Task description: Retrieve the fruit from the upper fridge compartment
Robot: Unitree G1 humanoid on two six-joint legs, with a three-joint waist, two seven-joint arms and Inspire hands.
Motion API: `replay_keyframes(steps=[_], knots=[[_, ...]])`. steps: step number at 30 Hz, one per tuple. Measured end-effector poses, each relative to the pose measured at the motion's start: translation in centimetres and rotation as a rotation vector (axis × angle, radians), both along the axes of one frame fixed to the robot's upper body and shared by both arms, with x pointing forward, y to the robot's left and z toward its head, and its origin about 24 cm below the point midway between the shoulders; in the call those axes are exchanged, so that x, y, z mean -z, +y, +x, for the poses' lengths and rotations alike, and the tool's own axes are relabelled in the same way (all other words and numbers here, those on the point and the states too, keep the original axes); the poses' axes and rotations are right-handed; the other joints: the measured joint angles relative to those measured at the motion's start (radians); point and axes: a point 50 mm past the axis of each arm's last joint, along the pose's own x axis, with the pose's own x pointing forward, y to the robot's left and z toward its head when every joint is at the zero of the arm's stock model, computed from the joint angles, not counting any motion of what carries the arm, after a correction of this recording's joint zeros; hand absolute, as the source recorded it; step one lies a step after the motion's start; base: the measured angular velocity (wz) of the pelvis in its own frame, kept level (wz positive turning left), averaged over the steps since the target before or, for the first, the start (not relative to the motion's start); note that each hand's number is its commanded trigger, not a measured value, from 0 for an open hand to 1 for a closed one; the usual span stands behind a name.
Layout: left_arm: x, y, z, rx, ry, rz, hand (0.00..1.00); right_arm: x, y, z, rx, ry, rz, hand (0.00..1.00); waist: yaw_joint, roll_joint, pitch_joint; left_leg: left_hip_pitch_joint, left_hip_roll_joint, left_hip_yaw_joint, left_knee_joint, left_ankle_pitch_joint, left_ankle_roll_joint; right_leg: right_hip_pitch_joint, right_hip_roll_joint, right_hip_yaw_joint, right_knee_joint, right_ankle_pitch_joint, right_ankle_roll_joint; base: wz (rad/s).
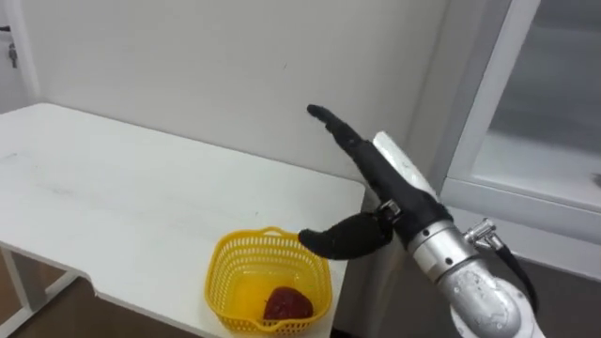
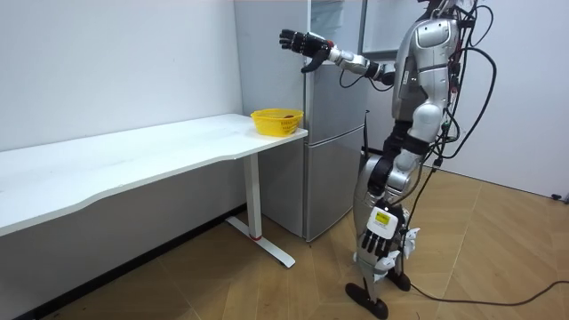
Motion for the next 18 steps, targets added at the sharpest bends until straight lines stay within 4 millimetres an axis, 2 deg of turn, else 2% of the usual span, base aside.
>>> replay_keyframes(steps=[7, 10, 12, 13, 18], knots=[[0.1, -0.3, -0.6, -0.005, 0.005, -0.001, 0.00, -1.1, 0.5, -1.0, -0.033, -0.063, 0.058, 0.00, -0.046, 0.019, -0.0028, 0.003, 0.001, 0.006, -0.003, 0.000, 0.000, -0.006, 0.000, 0.010, 0.000, 0.000, 0.000, -0.02], [0.1, -0.5, -0.5, -0.003, -0.006, -0.011, 0.00, -2.1, 0.1, -1.9, -0.032, -0.107, 0.137, 0.00, -0.053, 0.028, -0.0036, 0.011, 0.002, 0.012, -0.008, 0.000, 0.000, -0.003, 0.000, 0.017, 0.000, 0.000, 0.000, -0.09], [0.2, -0.7, -0.6, -0.005, -0.002, -0.020, 0.00, -2.6, 0.1, -2.5, -0.035, -0.145, 0.168, 0.00, -0.054, 0.032, -0.0049, 0.026, 0.006, 0.032, -0.022, 0.000, 0.000, 0.000, 0.002, 0.037, 0.000, 0.000, 0.000, -0.24], [0.2, -0.7, -0.7, -0.005, 0.000, -0.020, 0.00, -2.8, 0.1, -2.6, -0.034, -0.159, 0.172, 0.00, -0.061, 0.035, -0.0029, 0.031, 0.008, 0.036, -0.023, 0.000, 0.000, 0.000, 0.003, 0.039, 0.000, 0.000, 0.000, -0.19], [0.3, -0.8, -1.0, -0.010, 0.002, -0.003, 0.00, -4.8, -0.9, -4.5, 0.005, -0.304, 0.252, 0.00, -0.097, 0.034, -0.0059, 0.038, 0.015, 0.060, -0.031, 0.000, 0.000, -0.007, 0.009, 0.059, 0.000, 0.001, -0.001, -0.13]])
